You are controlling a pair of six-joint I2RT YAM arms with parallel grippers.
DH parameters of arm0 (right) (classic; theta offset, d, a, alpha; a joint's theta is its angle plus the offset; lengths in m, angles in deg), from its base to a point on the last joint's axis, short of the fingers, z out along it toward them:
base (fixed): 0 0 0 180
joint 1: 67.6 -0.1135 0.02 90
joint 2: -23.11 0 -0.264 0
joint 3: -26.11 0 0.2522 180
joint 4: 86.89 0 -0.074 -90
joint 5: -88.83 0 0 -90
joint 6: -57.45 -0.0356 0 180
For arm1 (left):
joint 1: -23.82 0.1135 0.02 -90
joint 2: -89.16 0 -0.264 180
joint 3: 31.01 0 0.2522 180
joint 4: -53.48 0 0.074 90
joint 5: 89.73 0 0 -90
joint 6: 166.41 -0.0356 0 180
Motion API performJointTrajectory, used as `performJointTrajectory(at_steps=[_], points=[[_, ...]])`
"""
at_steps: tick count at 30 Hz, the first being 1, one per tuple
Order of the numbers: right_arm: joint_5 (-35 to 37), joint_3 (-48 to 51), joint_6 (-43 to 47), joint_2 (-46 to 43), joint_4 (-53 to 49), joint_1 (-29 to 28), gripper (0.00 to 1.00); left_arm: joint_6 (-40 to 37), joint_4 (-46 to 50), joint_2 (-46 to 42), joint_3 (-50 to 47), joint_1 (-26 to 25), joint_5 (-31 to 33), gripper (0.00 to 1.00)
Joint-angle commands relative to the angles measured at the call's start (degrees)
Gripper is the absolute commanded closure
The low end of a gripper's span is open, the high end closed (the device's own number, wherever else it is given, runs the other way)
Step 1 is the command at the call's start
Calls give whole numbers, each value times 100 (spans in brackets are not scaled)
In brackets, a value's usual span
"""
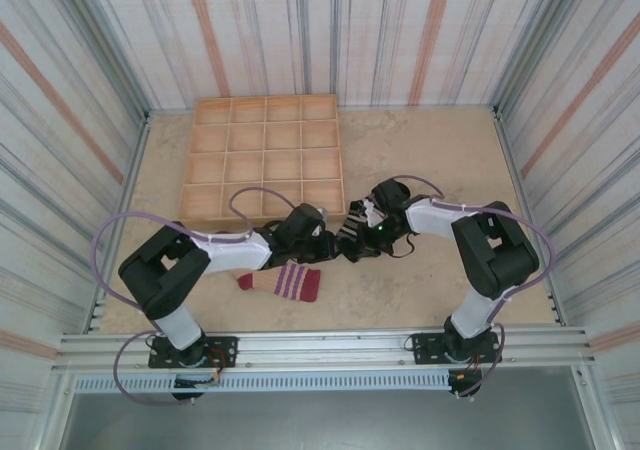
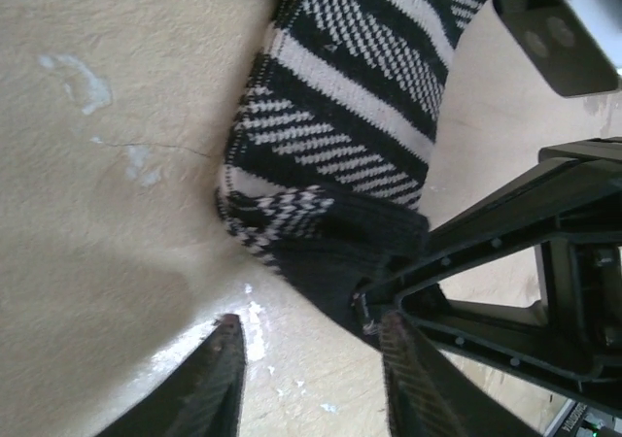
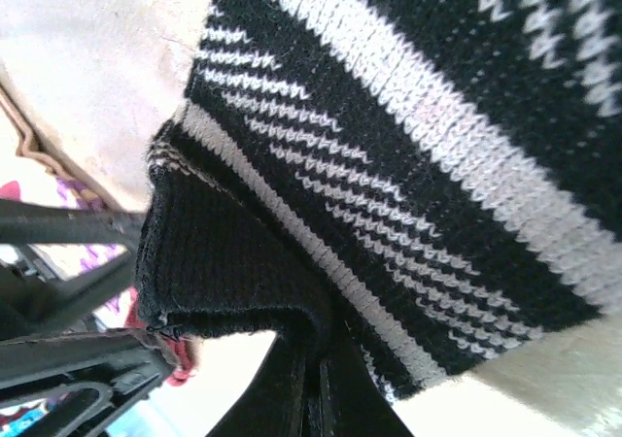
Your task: Roll the socks
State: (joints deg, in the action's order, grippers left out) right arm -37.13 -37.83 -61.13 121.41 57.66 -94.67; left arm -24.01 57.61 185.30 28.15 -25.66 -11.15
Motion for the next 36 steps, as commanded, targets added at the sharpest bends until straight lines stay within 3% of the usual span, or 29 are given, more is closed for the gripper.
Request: performJointTrajectory(at_steps=[1,12,36], points=[[-184,-195,-206,142,-313,42,100,190,-217,102,26,-18,333,63],[-416,-483,-264,298,-552,131,100,335,-13,251,131,24,656,66],[-358,-966,51,975,-890,156,100,930,-606,659,-75,176,912,65]])
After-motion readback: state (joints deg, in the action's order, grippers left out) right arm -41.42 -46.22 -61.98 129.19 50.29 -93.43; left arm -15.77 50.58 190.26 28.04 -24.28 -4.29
